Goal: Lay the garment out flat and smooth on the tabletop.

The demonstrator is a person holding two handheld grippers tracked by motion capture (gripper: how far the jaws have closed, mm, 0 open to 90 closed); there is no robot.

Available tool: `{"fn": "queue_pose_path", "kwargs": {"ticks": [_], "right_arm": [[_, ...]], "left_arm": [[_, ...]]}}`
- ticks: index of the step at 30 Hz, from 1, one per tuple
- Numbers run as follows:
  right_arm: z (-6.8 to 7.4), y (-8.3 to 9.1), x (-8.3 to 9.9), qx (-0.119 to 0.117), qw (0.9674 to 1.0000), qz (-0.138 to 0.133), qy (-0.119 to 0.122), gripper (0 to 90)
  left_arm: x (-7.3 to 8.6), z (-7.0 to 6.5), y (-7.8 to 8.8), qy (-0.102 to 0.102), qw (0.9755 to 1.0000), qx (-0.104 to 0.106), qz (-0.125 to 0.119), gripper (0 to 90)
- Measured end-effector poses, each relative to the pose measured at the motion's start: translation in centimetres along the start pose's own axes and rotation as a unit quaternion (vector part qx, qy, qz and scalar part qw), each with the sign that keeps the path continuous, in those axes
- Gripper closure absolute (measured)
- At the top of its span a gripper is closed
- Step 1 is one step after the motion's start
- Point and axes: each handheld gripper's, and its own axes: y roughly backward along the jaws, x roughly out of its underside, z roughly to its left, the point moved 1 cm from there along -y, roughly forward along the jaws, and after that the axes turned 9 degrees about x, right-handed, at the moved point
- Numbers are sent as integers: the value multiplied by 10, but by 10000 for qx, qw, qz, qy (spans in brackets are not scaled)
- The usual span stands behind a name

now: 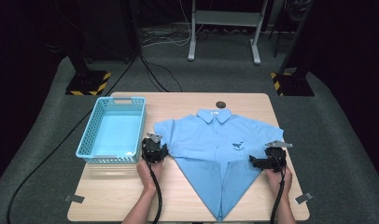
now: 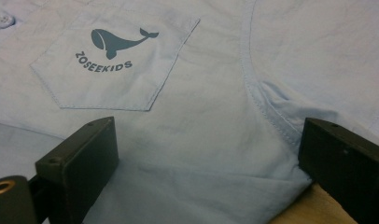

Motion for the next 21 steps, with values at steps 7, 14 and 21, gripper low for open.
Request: {"fn": "queue_pose_path", "kwargs": {"ticks": [7,14,21], "right_arm": [[0,0,0,0,10000,-1,-2,45],[0,0,0,0,10000,0,2,45],[0,0,0,-1,10000,-3,0,46]], "left_arm": [[-8,-8,11,80,9992,204,-347,267],[-27,-27,-6,-287,9937,1072,-169,155],[-28,-32,-44,-420,9902,1276,377,117]]}}
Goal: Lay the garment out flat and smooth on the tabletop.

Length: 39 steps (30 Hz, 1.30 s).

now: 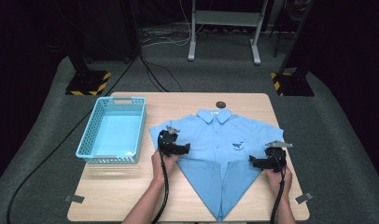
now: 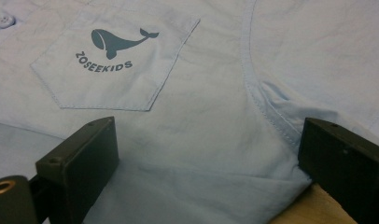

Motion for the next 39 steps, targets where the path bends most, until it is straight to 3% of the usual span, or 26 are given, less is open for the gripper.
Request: {"fn": "queue_pose_path", "kwargs": {"ticks": [8,12,14,19,20,21,23,25,29,32,34,36,39], "right_arm": [[0,0,0,-1,10000,-1,-2,46],[0,0,0,-1,10000,0,-5,46],[0,0,0,0,10000,-8,-12,52],[-2,1,0,-52,9999,-27,-87,35],[-3,1,0,-153,9998,-66,-114,11],[-8,8,2,-459,9980,-344,-257,0],[-13,14,5,-665,9947,-552,-563,0],[-12,18,8,-605,9940,-598,-693,0],[13,25,12,-407,9981,-415,-193,21],[33,28,16,-166,9998,-137,-44,29],[44,25,17,39,9998,189,78,0],[46,23,16,123,9996,245,43,0],[46,20,13,162,9995,255,2,0]], "left_arm": [[6,14,6,153,9985,-512,-111,105],[8,18,13,219,9982,-539,-135,54],[9,15,19,145,9983,-537,-156,40],[12,-3,35,-72,9982,-368,-473,9],[14,-9,38,-156,9981,-333,-499,9],[17,-17,42,-240,9981,-238,-522,3],[21,-25,44,-317,9983,-136,-480,3],[27,-31,43,-388,9984,-58,-416,2],[40,-39,38,-441,9989,-6,-182,2],[44,-39,33,-430,9990,-44,-58,2],[44,-40,31,-474,9988,-99,59,2],[43,-39,28,-546,9982,-137,215,2],[42,-36,27,-495,9984,-135,231,0]]}}
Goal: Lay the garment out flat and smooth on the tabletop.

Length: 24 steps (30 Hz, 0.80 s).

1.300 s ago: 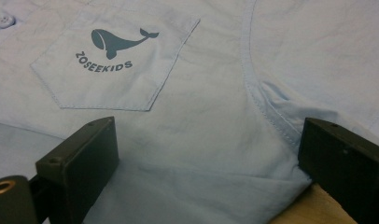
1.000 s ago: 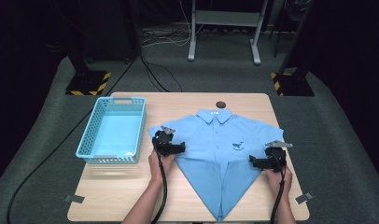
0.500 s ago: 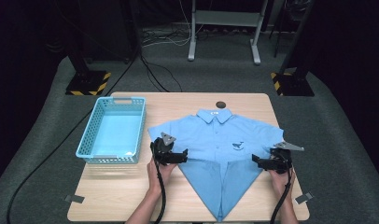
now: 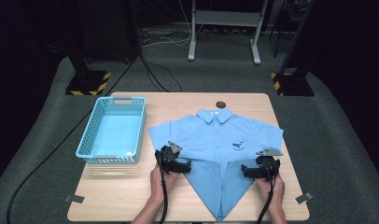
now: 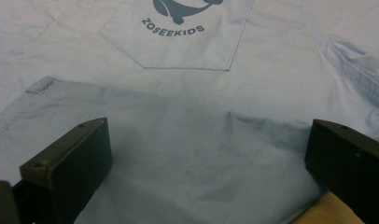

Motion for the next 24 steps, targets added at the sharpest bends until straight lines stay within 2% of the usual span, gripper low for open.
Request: {"fn": "queue_pose_path", "kwargs": {"ticks": [12,24], "right_arm": [[-3,-16,-17,7,10000,29,20,1],[-4,-28,-28,128,9998,17,-116,1]], "left_arm": [[-11,7,-10,89,9999,-62,-19,0],[-20,14,-19,148,9998,-109,-36,0]]}}
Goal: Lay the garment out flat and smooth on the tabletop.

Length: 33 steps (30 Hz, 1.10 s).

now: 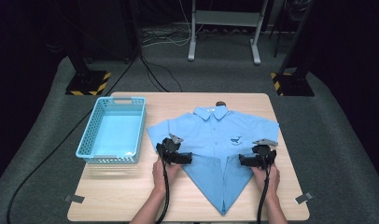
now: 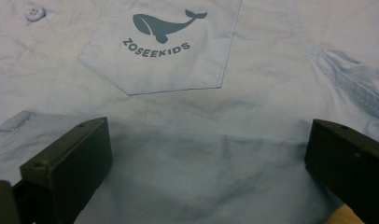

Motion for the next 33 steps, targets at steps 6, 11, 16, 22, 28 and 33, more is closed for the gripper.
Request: {"fn": "queue_pose_path", "kwargs": {"ticks": [6,11,16,22,28,33], "right_arm": [[0,3,2,-73,10000,8,17,0],[4,15,7,-426,9988,-110,-204,12],[35,28,1,-609,9981,-49,104,30],[62,21,-5,-607,9972,213,376,107],[62,20,-2,-432,9985,114,318,244],[61,21,-1,-415,9980,84,460,281]], "left_arm": [[0,0,1,2,10000,5,10,0],[0,0,1,3,10000,6,9,1],[1,0,1,3,10000,22,2,4],[1,0,1,-1,10000,28,-2,5],[1,0,1,-4,10000,27,1,5],[1,0,1,-29,10000,33,1,9]]}}
